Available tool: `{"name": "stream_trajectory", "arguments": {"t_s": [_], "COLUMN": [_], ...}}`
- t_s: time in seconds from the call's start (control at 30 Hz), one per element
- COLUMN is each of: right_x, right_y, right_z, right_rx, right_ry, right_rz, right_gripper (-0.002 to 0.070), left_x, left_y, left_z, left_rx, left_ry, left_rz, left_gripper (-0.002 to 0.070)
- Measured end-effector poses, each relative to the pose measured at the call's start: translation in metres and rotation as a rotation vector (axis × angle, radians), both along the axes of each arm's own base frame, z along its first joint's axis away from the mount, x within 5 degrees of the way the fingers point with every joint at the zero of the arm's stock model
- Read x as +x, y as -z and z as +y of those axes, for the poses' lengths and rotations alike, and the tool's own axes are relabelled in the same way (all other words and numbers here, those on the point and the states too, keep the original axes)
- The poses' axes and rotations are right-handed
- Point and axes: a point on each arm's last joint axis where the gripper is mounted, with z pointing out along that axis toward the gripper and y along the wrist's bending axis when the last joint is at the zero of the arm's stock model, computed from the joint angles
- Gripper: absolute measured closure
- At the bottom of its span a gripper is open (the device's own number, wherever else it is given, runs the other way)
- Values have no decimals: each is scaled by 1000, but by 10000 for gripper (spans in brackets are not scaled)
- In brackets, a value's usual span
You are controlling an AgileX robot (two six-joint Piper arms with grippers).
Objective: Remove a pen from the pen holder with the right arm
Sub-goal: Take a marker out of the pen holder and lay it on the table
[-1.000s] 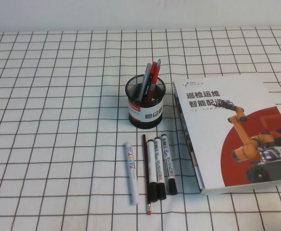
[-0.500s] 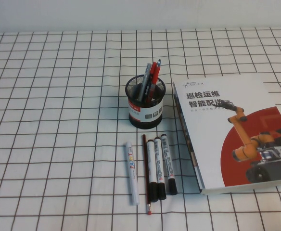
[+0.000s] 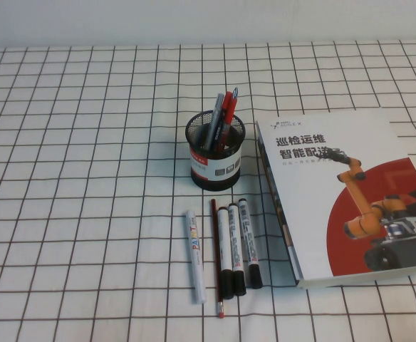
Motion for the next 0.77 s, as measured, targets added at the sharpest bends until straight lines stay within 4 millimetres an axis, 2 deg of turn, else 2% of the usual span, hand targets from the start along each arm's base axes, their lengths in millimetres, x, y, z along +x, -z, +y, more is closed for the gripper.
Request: {"name": "stream_trajectory", "arguments": {"t_s": [0.77], "right_x": [0], "right_y": [0], "right_z": [0], "right_rx": [-6], "right_ry": [-7], "right_rz": [2], "right_gripper": [692], "left_x": [0], "left_y": [0], "left_z": [0], "left_rx": [0], "left_ry": [0], "left_rz": [0], "left_gripper": [678]}}
